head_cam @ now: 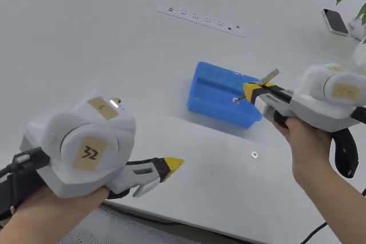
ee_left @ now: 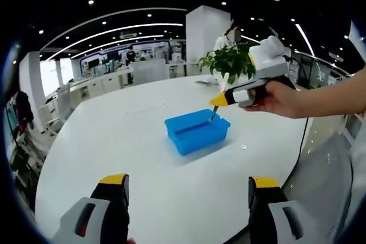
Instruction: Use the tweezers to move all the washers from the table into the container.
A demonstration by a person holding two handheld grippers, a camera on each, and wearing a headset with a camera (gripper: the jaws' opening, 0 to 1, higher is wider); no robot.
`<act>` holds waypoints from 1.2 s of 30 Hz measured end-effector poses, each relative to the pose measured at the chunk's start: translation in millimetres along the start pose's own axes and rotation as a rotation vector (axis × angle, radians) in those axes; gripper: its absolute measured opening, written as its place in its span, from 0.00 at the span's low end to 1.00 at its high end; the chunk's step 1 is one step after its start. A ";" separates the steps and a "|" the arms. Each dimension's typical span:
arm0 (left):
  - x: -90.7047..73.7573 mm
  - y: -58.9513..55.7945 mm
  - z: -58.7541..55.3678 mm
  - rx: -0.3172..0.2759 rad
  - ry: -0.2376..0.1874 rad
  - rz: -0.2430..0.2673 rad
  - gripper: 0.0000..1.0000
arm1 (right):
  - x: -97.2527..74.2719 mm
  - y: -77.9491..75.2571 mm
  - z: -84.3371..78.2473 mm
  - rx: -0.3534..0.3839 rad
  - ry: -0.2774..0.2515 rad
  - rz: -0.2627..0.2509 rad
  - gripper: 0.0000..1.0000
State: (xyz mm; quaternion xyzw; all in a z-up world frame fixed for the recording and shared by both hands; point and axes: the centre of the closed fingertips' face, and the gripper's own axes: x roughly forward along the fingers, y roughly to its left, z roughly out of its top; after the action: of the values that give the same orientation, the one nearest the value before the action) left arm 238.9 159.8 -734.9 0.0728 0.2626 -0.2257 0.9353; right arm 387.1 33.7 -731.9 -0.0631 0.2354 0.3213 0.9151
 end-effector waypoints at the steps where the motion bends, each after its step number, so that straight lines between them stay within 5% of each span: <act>1: 0.1 -0.4 0.5 -0.001 0.001 -0.003 0.89 | 2.8 0.4 -1.6 -0.012 0.009 0.002 0.03; 18: 2.0 5.5 -0.1 -0.033 0.007 0.002 0.94 | 47.7 -4.7 -35.3 -0.078 0.143 0.017 0.03; 36: 0.7 7.1 -2.6 -0.032 0.020 0.005 0.94 | 56.0 -5.5 -62.9 -0.082 0.206 0.012 0.03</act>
State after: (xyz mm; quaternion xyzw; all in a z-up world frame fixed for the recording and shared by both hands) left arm 241.5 166.5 -737.4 0.0608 0.2754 -0.2184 0.9342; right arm 404.2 43.9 -813.9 -0.1316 0.3151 0.3277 0.8809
